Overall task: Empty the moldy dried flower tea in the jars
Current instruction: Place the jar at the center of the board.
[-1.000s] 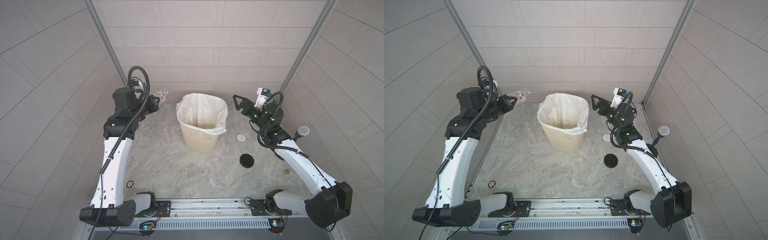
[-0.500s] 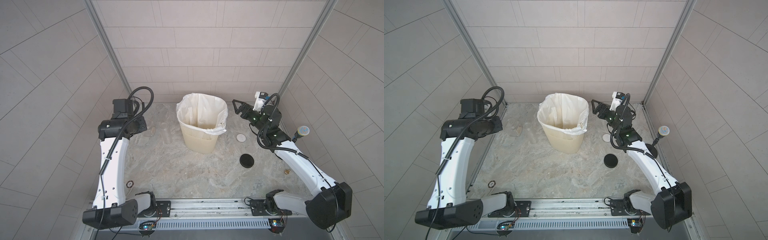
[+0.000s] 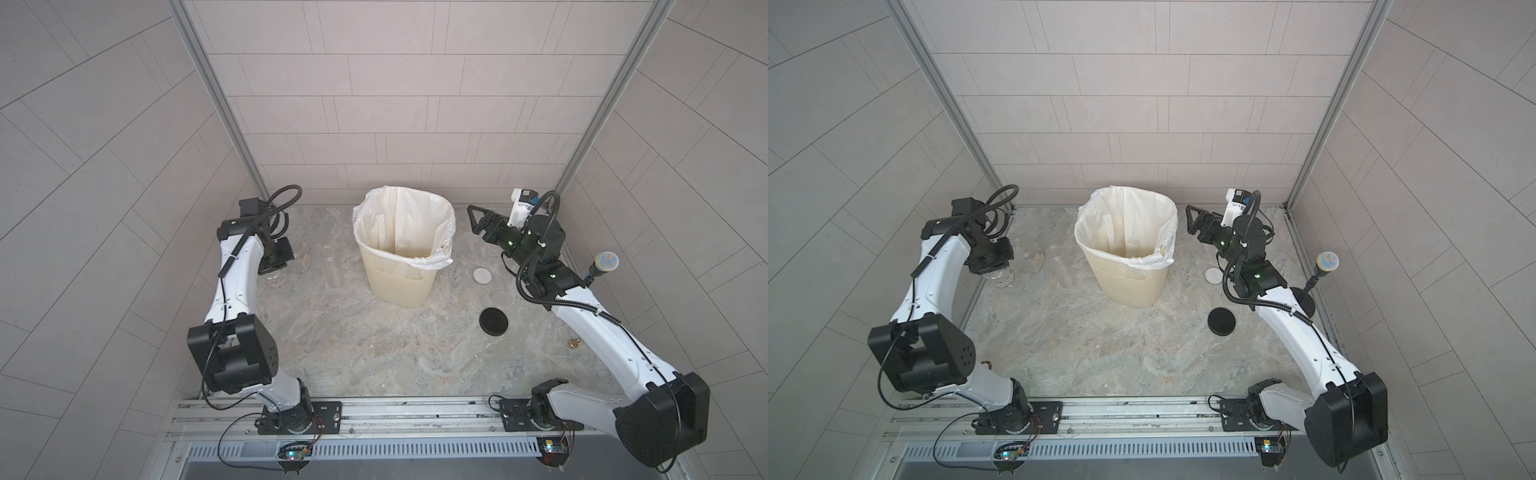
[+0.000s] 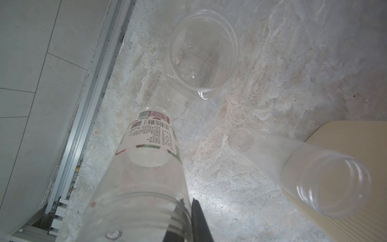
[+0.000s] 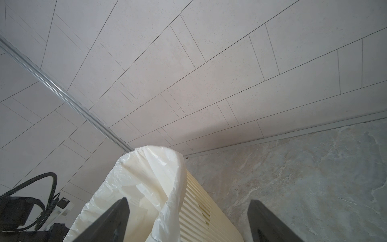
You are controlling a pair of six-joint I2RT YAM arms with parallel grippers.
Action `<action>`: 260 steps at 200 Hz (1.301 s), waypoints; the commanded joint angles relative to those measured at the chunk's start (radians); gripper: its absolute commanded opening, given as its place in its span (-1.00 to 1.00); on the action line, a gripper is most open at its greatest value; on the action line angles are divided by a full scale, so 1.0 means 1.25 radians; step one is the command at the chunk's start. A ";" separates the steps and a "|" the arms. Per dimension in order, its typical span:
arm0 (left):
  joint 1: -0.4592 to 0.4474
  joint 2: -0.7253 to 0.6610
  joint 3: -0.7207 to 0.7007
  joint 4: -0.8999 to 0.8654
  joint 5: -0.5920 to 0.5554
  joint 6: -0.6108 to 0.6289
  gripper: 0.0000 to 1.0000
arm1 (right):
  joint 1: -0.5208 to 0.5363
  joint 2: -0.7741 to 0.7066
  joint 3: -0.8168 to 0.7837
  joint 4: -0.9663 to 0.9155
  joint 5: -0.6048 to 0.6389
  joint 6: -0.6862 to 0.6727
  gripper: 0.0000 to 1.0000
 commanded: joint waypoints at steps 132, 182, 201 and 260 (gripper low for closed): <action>0.066 0.149 0.014 0.051 0.023 0.009 -0.82 | 0.004 -0.006 -0.010 0.002 0.020 -0.024 0.86; 0.070 0.147 0.043 0.053 0.018 0.003 -0.32 | 0.004 0.006 -0.003 0.007 0.011 -0.021 0.85; 0.072 0.145 0.044 0.057 0.004 -0.004 -0.24 | 0.003 0.010 -0.003 0.011 0.001 -0.021 0.85; 0.073 0.120 0.070 0.047 -0.011 -0.007 -0.19 | 0.005 0.014 0.002 0.009 0.000 -0.021 0.85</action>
